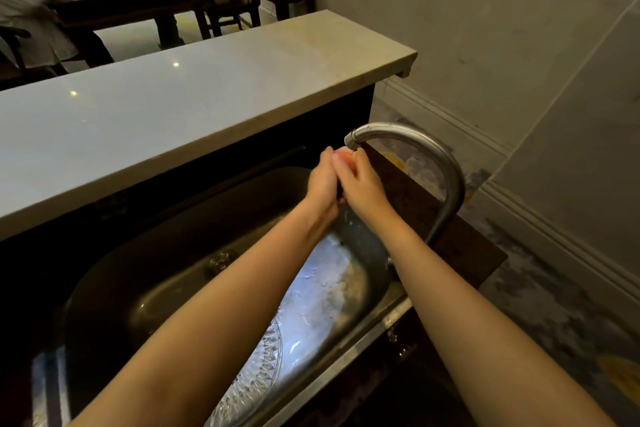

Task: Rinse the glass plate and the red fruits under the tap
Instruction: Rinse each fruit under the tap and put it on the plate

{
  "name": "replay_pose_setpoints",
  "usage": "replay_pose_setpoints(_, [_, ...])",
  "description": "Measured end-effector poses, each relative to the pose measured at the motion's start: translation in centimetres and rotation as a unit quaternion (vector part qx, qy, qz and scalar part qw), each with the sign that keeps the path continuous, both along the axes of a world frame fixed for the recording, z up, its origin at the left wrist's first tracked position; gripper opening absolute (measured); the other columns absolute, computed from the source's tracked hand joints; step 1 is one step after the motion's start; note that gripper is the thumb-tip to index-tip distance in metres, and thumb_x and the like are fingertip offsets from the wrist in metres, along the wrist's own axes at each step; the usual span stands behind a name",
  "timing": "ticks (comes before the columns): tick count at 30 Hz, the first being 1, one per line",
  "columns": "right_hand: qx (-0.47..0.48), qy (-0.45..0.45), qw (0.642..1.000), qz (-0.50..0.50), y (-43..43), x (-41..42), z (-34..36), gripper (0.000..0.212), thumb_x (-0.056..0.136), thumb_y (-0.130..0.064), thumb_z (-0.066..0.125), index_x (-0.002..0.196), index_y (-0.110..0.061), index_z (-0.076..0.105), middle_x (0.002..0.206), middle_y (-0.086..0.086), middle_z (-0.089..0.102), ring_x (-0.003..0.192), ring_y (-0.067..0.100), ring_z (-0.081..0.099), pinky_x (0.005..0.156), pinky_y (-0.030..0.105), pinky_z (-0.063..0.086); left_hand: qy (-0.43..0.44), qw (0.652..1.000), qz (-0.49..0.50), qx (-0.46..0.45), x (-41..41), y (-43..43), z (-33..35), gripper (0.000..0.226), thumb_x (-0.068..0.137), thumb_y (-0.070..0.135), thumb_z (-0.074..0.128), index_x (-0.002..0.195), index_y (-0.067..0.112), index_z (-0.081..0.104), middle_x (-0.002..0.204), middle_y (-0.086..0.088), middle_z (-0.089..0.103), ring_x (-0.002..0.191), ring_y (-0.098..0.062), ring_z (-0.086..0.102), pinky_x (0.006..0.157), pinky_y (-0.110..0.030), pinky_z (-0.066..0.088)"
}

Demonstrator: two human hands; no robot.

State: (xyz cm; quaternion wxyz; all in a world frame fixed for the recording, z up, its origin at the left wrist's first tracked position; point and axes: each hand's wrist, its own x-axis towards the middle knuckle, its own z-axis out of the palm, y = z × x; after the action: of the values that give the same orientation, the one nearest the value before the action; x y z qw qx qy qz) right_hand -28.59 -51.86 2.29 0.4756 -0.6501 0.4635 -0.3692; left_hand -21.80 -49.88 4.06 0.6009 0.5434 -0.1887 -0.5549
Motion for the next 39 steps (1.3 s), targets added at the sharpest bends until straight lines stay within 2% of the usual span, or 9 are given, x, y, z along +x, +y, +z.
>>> replay_pose_setpoints(3, [-0.009, 0.025, 0.998, -0.057, -0.6, -0.2, 0.0, 0.022, 0.085, -0.052, 0.043, 0.076, -0.035, 0.055, 0.082, -0.004, 0.064, 0.070, 0.009, 0.063, 0.051, 0.020, 0.048, -0.027, 0.999, -0.043, 0.010, -0.6, -0.2, 0.4, 0.044, 0.099, 0.044, 0.032, 0.081, 0.014, 0.060, 0.065, -0.004, 0.054, 0.056, -0.015, 0.050, 0.044, -0.020, 0.041])
replay_pose_setpoints(7, [0.101, 0.006, 0.982, -0.158, -1.9, -0.2, 1.1, 0.037, 0.094, -0.038, 0.036, 0.104, -0.015, 0.064, 0.110, 0.013, 0.065, 0.103, 0.028, 0.061, 0.086, 0.035, 0.047, 0.007, 0.998, -0.057, -0.003, -2.0, -0.3, 0.9, 0.033, 0.096, 0.035, 0.046, 0.105, 0.010, 0.064, 0.093, -0.010, 0.065, 0.088, -0.020, 0.062, 0.081, -0.034, 0.051])
replay_pose_setpoints(12, [-0.009, 0.053, 0.998, -0.035, 0.1, 0.1, 0.0, 0.032, 0.097, -0.035, 0.032, 0.112, -0.020, 0.056, 0.122, 0.012, 0.058, 0.114, 0.026, 0.055, 0.096, 0.036, 0.043, 0.021, 1.000, -0.005, -0.007, -0.5, -1.3, 0.4, 0.028, 0.097, 0.026, 0.043, 0.078, 0.013, 0.059, 0.076, -0.005, 0.058, 0.077, -0.019, 0.057, 0.077, -0.035, 0.048])
replay_pose_setpoints(18, [0.118, 0.026, 0.975, -0.184, -3.0, -0.7, 1.5, 0.038, 0.097, -0.025, 0.034, 0.110, -0.003, 0.062, 0.120, 0.024, 0.061, 0.115, 0.035, 0.055, 0.101, 0.041, 0.042, 0.048, 0.996, -0.074, -0.009, -3.0, -1.0, 0.2, 0.031, 0.096, 0.032, 0.047, 0.114, 0.010, 0.061, 0.095, -0.007, 0.065, 0.091, -0.017, 0.062, 0.078, -0.029, 0.051])
replay_pose_setpoints(22, [-0.025, 0.133, 0.988, -0.076, -0.4, 0.1, 1.8, 0.027, 0.094, -0.032, 0.034, 0.092, -0.016, 0.056, 0.112, 0.017, 0.059, 0.106, 0.032, 0.056, 0.092, 0.040, 0.043, 0.070, 0.997, -0.028, -0.019, -1.3, -2.0, 0.2, 0.031, 0.101, 0.027, 0.030, 0.081, 0.018, 0.052, 0.059, 0.003, 0.064, 0.072, -0.012, 0.054, 0.061, -0.021, 0.048])
replay_pose_setpoints(28, [0.147, 0.063, 0.970, -0.181, -2.3, -0.8, 2.6, 0.043, 0.097, -0.031, 0.032, 0.117, -0.006, 0.060, 0.124, 0.022, 0.059, 0.116, 0.035, 0.054, 0.099, 0.040, 0.041, 0.088, 0.993, -0.085, -0.004, -2.4, -0.9, 0.1, 0.035, 0.096, 0.035, 0.048, 0.120, 0.012, 0.059, 0.101, -0.007, 0.065, 0.097, -0.020, 0.062, 0.081, -0.033, 0.053])
replay_pose_setpoints(31, [0.099, 0.104, 0.984, -0.106, -0.4, -0.4, 2.9, 0.044, 0.098, -0.038, 0.028, 0.121, -0.014, 0.057, 0.124, 0.016, 0.059, 0.115, 0.032, 0.055, 0.099, 0.039, 0.043, 0.154, 0.986, -0.063, -0.008, -1.5, -0.8, -0.8, 0.033, 0.095, 0.037, 0.048, 0.116, 0.015, 0.060, 0.100, -0.004, 0.064, 0.101, -0.018, 0.061, 0.082, -0.031, 0.051])
replay_pose_setpoints(34, [0.024, 0.134, 0.990, -0.017, 1.8, -2.2, 2.5, 0.037, 0.098, -0.039, 0.030, 0.121, -0.025, 0.055, 0.115, 0.004, 0.061, 0.107, 0.020, 0.056, 0.086, 0.030, 0.042, 0.198, 0.979, -0.045, 0.015, -0.8, -0.8, -1.2, 0.027, 0.094, 0.040, 0.047, 0.094, 0.015, 0.059, 0.081, -0.003, 0.062, 0.076, -0.015, 0.061, 0.061, -0.029, 0.053])
replay_pose_setpoints(39, [-0.034, 0.235, 0.965, -0.111, 5.7, -6.4, 0.8, 0.031, 0.100, -0.027, 0.033, 0.104, -0.012, 0.060, 0.094, 0.003, 0.063, 0.089, 0.022, 0.060, 0.066, 0.031, 0.043, 0.315, 0.948, -0.027, 0.042, -0.3, -1.0, -0.8, 0.037, 0.095, 0.044, 0.045, 0.088, 0.009, 0.054, 0.088, -0.012, 0.054, 0.073, -0.020, 0.056, 0.043, -0.019, 0.050])
